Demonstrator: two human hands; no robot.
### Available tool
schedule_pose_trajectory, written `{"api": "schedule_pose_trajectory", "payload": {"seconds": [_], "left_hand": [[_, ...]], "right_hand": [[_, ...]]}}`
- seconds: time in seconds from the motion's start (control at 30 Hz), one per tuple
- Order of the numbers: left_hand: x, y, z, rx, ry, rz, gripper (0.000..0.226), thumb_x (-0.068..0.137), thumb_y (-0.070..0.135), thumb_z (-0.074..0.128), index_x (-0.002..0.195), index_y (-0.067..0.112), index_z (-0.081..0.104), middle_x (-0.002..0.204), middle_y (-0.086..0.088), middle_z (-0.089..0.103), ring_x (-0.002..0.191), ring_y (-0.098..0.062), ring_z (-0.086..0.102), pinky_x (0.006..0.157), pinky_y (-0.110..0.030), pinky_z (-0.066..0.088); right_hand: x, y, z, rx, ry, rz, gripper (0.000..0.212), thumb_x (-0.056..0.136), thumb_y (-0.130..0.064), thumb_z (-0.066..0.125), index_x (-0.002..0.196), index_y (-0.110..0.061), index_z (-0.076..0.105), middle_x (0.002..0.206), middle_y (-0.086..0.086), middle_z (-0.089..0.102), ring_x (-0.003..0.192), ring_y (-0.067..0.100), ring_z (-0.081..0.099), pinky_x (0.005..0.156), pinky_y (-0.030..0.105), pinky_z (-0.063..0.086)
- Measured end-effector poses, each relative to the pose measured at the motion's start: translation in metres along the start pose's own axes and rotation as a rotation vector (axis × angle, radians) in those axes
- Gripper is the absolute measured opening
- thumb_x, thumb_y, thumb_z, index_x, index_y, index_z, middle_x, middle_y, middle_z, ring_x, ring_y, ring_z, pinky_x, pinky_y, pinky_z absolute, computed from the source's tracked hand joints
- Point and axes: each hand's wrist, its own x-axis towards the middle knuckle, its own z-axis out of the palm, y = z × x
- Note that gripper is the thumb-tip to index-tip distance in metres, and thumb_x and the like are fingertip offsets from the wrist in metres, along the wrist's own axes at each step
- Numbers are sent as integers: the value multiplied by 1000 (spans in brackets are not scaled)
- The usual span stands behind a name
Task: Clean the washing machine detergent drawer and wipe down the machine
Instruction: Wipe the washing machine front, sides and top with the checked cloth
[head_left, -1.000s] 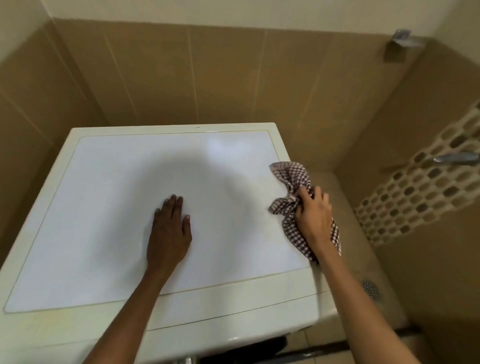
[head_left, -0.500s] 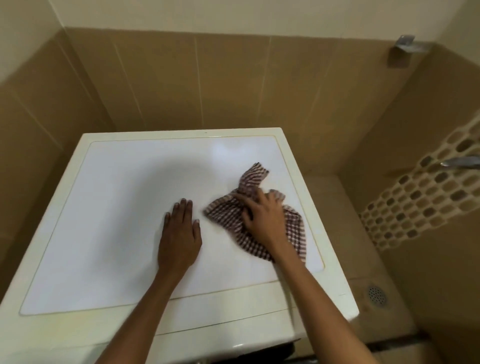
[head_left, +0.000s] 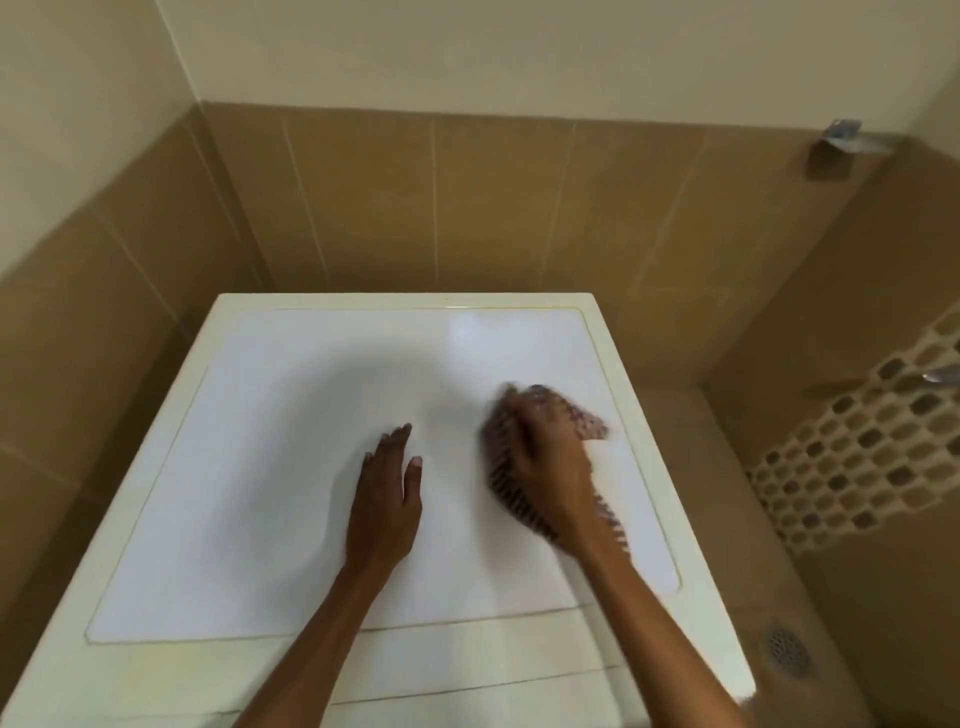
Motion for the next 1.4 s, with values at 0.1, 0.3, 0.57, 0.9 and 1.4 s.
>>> {"api": "schedule_pose_trajectory", "payload": {"seconds": [0.1, 0.3, 0.57, 0.9, 1.4], "left_hand": [[4, -2, -13, -181, 108, -66, 38, 99, 18, 38, 136, 12, 43, 139, -2, 47, 133, -21, 40, 110, -31, 31], [33, -11, -27, -6, 90, -115, 37, 95, 9, 43, 132, 6, 49, 139, -12, 48, 131, -27, 41, 110, -41, 33], [42, -22, -19, 57, -45, -67, 42, 100, 13, 35, 141, 11, 36, 151, -3, 31, 143, -15, 21, 115, -22, 13], [38, -30, -30, -211, 345, -139, 52, 94, 33, 25, 137, 10, 43, 146, -7, 40, 140, -15, 26, 116, -31, 14], [40, -26, -26, -210, 217, -271, 47, 99, 32, 36, 144, 19, 32, 155, -6, 21, 145, -25, 12, 113, -29, 12]], "right_hand": [[-2, -29, 50, -123, -292, -181, 41, 94, -32, 35, 132, -28, 50, 130, 11, 52, 115, 32, 52, 93, 44, 44], [24, -12, 96, -342, -374, -298, 50, 90, -46, 24, 137, -38, 42, 155, 7, 21, 145, 28, 2, 115, 52, 6], [26, 30, 66, -591, -103, 95, 76, 87, -51, 22, 147, -5, 24, 157, 7, 13, 144, 24, -5, 116, 47, -9], [5, -67, 131, -355, -490, -423, 61, 89, -40, 29, 148, -22, 23, 153, -2, 27, 144, 19, 0, 113, 47, -8], [29, 79, 17, -537, -231, 413, 66, 85, -57, 7, 145, -36, 25, 156, -9, 17, 146, 17, -1, 114, 53, 3]]}}
